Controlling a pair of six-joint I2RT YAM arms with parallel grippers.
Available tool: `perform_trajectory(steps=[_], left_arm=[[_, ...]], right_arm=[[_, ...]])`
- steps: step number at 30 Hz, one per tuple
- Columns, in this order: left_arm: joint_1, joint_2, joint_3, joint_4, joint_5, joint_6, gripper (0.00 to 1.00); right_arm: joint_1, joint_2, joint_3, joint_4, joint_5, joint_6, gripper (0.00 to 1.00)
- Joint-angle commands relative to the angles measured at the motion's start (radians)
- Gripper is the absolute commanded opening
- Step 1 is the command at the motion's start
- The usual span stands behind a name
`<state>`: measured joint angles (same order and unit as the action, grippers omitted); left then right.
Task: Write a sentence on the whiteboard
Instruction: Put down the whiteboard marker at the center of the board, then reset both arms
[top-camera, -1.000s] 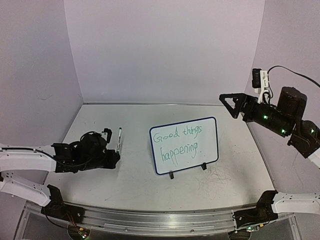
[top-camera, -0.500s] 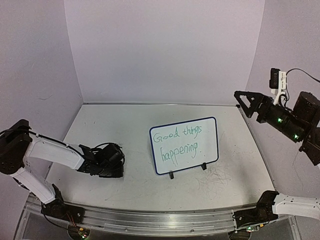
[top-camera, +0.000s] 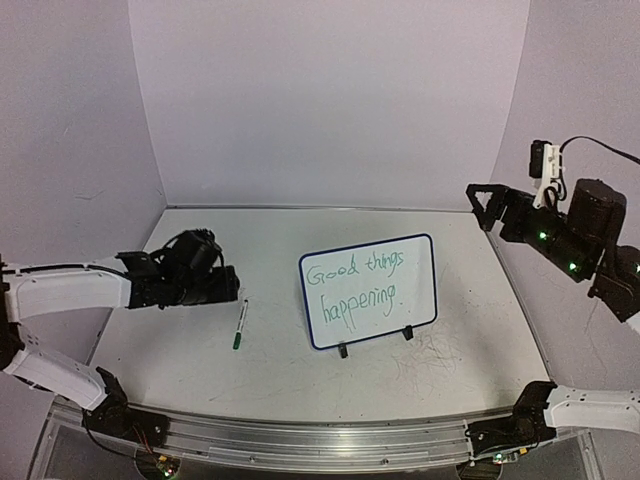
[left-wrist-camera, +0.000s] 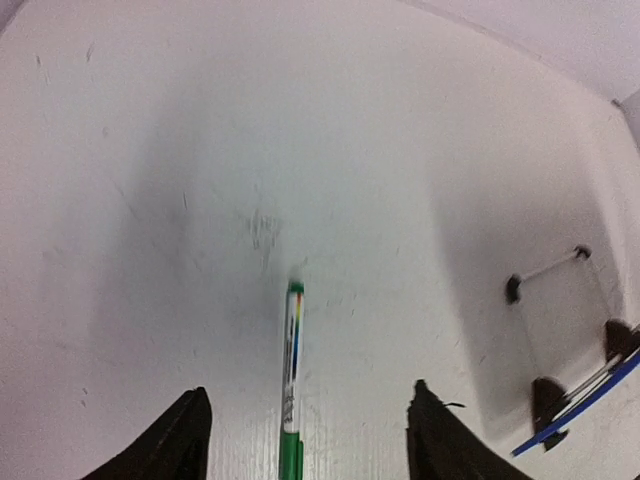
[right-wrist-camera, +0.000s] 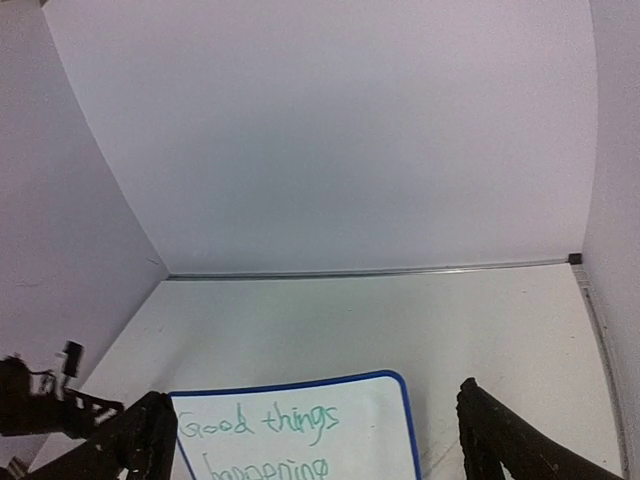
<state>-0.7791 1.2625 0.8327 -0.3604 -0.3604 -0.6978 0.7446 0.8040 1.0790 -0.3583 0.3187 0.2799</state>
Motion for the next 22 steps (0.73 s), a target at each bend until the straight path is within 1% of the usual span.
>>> perform_trajectory(steps=[1, 2, 4, 5, 7, 12, 14, 18, 22], left_arm=[[0.161, -0.106, 0.215, 0.004, 0.038, 0.231, 0.79], [0.196, -0.112, 0.242, 0.017, 0.056, 0.271, 0.82], [0.249, -0.139, 0.304, 0.065, 0.087, 0.348, 0.88], [0.267, -0.156, 0.325, 0.088, 0.090, 0.380, 0.90], [0.292, -0.182, 0.371, 0.107, 0.090, 0.430, 0.92], [0.302, -0.259, 0.422, 0.121, 0.065, 0.491, 0.95], [0.302, -0.296, 0.415, 0.121, 0.065, 0.493, 0.96], [0.302, -0.358, 0.379, 0.130, 0.044, 0.486, 0.96], [0.302, -0.400, 0.357, 0.131, 0.057, 0.473, 0.96]], right_arm=[[-0.078, 0.107, 0.066, 0.025, 0.149, -0.091, 0.98], [-0.122, 0.112, 0.067, 0.043, 0.124, -0.105, 0.98], [-0.253, 0.116, 0.067, 0.070, 0.025, -0.123, 0.98], [-0.317, 0.113, 0.068, 0.077, -0.022, -0.124, 0.98], [-0.392, 0.091, 0.059, 0.091, -0.052, -0.121, 0.98], [-0.424, 0.002, 0.031, 0.112, -0.073, -0.111, 0.98], [-0.424, -0.046, 0.019, 0.120, -0.072, -0.111, 0.98], [-0.424, -0.108, -0.009, 0.124, 0.008, -0.120, 0.98], [-0.423, -0.173, -0.055, 0.132, 0.004, -0.132, 0.98]])
